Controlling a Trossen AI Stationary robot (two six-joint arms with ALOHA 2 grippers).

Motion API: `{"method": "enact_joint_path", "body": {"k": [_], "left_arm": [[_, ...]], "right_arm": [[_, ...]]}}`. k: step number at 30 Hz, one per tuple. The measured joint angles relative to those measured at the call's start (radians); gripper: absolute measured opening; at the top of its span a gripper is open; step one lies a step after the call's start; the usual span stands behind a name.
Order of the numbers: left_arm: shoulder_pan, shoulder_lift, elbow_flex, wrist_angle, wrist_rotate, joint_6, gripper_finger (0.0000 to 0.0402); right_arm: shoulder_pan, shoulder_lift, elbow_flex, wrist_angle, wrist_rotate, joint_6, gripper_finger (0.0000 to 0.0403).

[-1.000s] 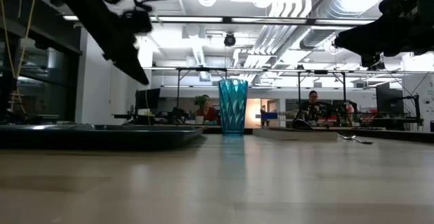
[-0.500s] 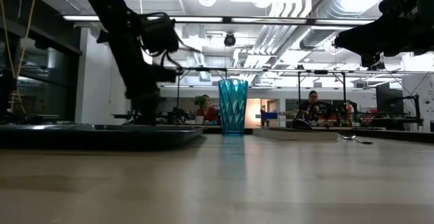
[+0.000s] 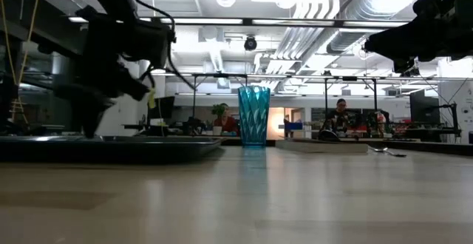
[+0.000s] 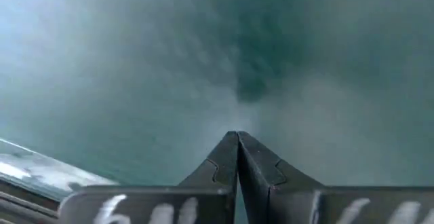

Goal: Pick and place plate/cup/fork/spoon on tray
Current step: Adjust the black tray on the table

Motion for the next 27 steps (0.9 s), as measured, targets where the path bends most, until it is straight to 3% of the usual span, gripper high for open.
{"method": "enact_joint_path", "body": {"k": [6, 15, 19, 23, 27], "left_arm": [[-0.041, 0.072, -0.001, 0.027, 0.167, -0.009, 0.0], [-0.134, 0.155, 0.092, 0.15, 0.239, 0.024, 0.0], [-0.162, 0.162, 0.155, 0.318, 0.245, 0.084, 0.0], [-0.169, 0.162, 0.199, 0.487, 0.327, 0.141, 0.0], [-0.173, 0.121, 0.276, 0.401, 0.297, 0.18, 0.0]], "right_arm": [[0.0, 0.0, 0.0, 0.0, 0.0, 0.0, 0.0097], [0.0, -0.001, 0.0, 0.0, 0.0, 0.0, 0.0097], [0.0, 0.001, 0.0, 0.0, 0.0, 0.0, 0.0097], [0.0, 0.008, 0.0, 0.0, 0.0, 0.0, 0.0097], [0.0, 0.011, 0.0, 0.0, 0.0, 0.0, 0.0097]]}}
